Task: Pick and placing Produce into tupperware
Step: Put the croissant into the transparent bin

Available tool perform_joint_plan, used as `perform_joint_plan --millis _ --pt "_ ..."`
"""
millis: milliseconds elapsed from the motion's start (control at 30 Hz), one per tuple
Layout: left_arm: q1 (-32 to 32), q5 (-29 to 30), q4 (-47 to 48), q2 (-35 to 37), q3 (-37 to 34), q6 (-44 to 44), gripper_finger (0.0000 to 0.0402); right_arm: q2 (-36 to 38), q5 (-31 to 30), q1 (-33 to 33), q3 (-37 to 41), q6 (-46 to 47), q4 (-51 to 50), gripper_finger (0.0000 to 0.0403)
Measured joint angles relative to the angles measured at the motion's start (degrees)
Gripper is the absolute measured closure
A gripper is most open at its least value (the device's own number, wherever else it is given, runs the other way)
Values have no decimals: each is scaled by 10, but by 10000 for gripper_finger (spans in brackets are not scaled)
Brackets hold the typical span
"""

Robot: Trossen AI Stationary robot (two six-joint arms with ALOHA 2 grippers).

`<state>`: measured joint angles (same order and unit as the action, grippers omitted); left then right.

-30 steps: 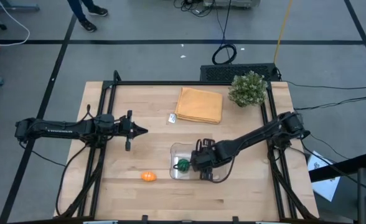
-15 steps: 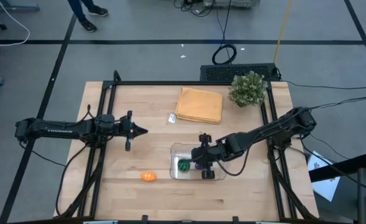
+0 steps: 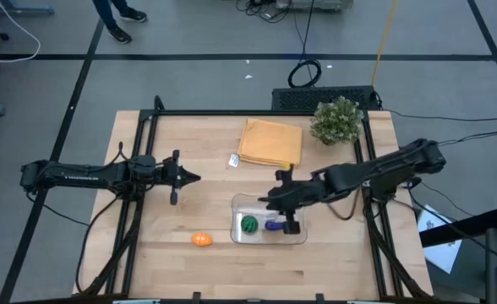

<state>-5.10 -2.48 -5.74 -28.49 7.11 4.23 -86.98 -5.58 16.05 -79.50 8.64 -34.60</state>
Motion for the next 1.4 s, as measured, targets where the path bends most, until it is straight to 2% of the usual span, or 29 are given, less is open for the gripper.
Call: perform_joint_plan --millis 633,1067,1333,1400 --pt "0 1 -1 0 0 0 378 165 -7 -31 0 -83 29 403" --pt "0 15 -1 0 0 0 378 270 -51 -37 1 -100 14 403" --pt "0 26 0 0 0 -3 378 378 -48 -38 69 -129 14 403" --pt "0 26 0 0 0 -3 378 407 -18 -39 96 -144 8 403"
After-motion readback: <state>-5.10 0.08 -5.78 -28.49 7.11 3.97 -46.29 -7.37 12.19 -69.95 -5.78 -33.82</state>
